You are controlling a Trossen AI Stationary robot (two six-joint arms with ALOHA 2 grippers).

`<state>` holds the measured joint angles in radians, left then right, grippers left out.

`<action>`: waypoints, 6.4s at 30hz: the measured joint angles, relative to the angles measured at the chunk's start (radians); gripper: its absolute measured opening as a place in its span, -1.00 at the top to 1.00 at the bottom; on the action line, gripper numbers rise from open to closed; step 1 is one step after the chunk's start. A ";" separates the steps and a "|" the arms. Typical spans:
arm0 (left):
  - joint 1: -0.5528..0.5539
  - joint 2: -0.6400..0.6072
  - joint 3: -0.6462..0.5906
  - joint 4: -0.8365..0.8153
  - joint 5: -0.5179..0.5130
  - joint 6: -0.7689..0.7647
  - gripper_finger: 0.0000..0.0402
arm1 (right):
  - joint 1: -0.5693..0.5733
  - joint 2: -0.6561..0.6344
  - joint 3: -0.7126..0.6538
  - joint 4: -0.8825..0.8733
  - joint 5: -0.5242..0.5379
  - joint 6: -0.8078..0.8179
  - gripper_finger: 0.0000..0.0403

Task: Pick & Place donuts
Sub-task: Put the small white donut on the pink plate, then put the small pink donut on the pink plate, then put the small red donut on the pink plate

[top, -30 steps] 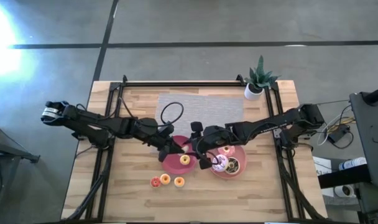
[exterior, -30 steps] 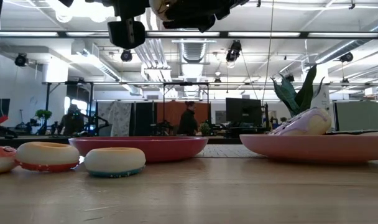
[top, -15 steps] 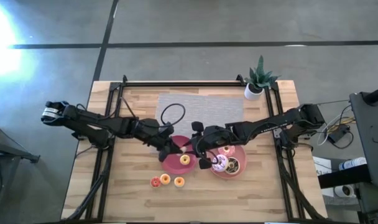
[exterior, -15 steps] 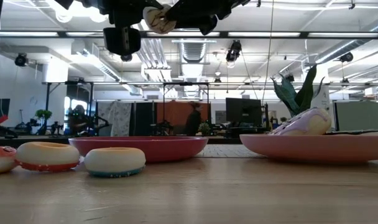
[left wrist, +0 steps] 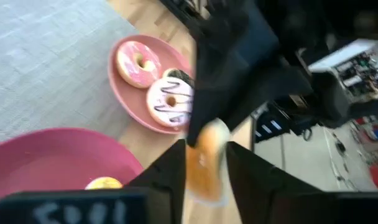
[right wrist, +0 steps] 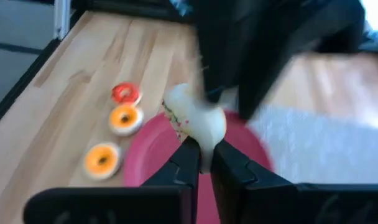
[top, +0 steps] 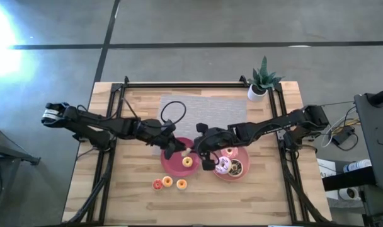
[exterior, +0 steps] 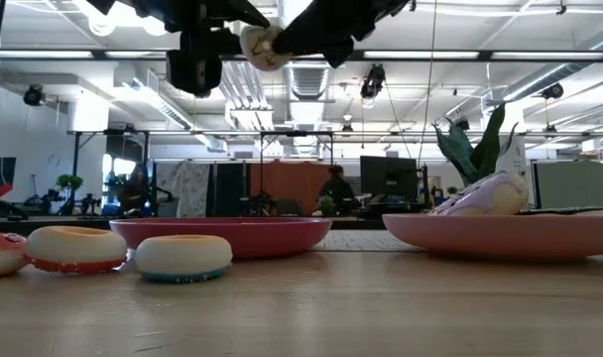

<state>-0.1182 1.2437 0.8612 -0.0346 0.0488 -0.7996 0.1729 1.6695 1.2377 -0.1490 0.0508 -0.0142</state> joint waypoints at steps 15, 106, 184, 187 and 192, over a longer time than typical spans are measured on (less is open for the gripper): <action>-0.083 -0.099 0.000 -0.165 -0.356 0.008 0.24 | -0.084 0.088 -0.021 -0.195 -0.100 0.491 0.93; -0.647 0.169 -0.228 -0.186 -0.339 -0.716 0.24 | -0.051 -0.032 -0.105 -0.257 0.107 0.478 0.12; -0.604 0.244 0.050 -0.278 -0.436 0.045 0.36 | -0.007 -0.156 -0.170 -0.317 0.151 0.570 0.15; -0.617 0.335 0.100 -0.300 -0.439 0.070 0.36 | -0.007 -0.156 -0.174 -0.319 0.151 0.558 0.15; -0.604 0.459 0.184 -0.388 -0.448 0.077 0.36 | -0.007 -0.156 -0.174 -0.319 0.151 0.556 0.15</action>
<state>-0.7221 1.7024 1.0450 -0.4230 -0.3991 -0.7224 0.1661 1.5139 1.0634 -0.4678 0.2016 0.5420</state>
